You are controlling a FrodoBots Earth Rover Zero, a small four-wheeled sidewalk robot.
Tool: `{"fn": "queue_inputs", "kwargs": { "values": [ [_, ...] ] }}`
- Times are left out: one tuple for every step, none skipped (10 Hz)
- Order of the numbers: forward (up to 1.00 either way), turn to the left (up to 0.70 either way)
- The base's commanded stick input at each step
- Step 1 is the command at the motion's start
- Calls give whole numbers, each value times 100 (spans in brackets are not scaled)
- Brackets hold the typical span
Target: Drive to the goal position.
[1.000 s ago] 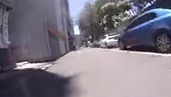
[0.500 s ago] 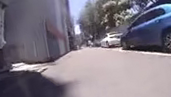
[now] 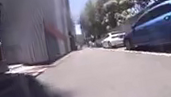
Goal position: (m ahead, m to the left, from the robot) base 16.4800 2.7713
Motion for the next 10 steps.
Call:
{"fn": "queue_inputs", "kwargs": {
  "values": [
    [70,0],
    [70,0],
    [70,0],
    [70,0],
    [70,0],
    [70,0],
    [70,0],
    [70,0],
    [70,0],
    [70,0]
  ]
}}
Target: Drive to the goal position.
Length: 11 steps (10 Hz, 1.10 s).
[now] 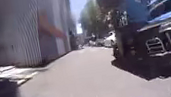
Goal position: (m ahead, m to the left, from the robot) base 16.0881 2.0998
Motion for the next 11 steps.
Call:
{"fn": "queue_inputs", "kwargs": {
  "values": [
    [70,0],
    [70,0],
    [70,0],
    [70,0],
    [70,0],
    [70,0],
    [70,0],
    [70,0],
    [70,0],
    [70,0],
    [70,0]
  ]
}}
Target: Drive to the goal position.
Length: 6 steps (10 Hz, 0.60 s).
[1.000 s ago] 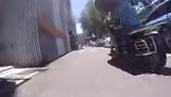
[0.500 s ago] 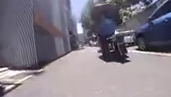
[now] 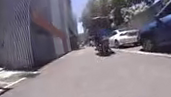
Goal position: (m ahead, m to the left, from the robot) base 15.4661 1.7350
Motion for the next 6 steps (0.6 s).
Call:
{"fn": "queue_inputs", "kwargs": {
  "values": [
    [70,0],
    [70,0],
    [70,0],
    [70,0],
    [70,0],
    [70,0]
  ]
}}
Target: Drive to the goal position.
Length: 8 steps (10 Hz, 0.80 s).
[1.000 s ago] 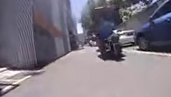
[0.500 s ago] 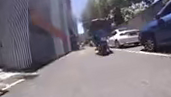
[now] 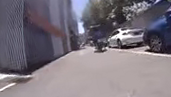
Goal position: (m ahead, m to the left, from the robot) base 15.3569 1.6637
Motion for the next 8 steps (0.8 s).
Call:
{"fn": "queue_inputs", "kwargs": {
  "values": [
    [70,11],
    [70,14],
    [70,14],
    [70,14],
    [70,0],
    [70,0],
    [70,0],
    [70,0]
  ]
}}
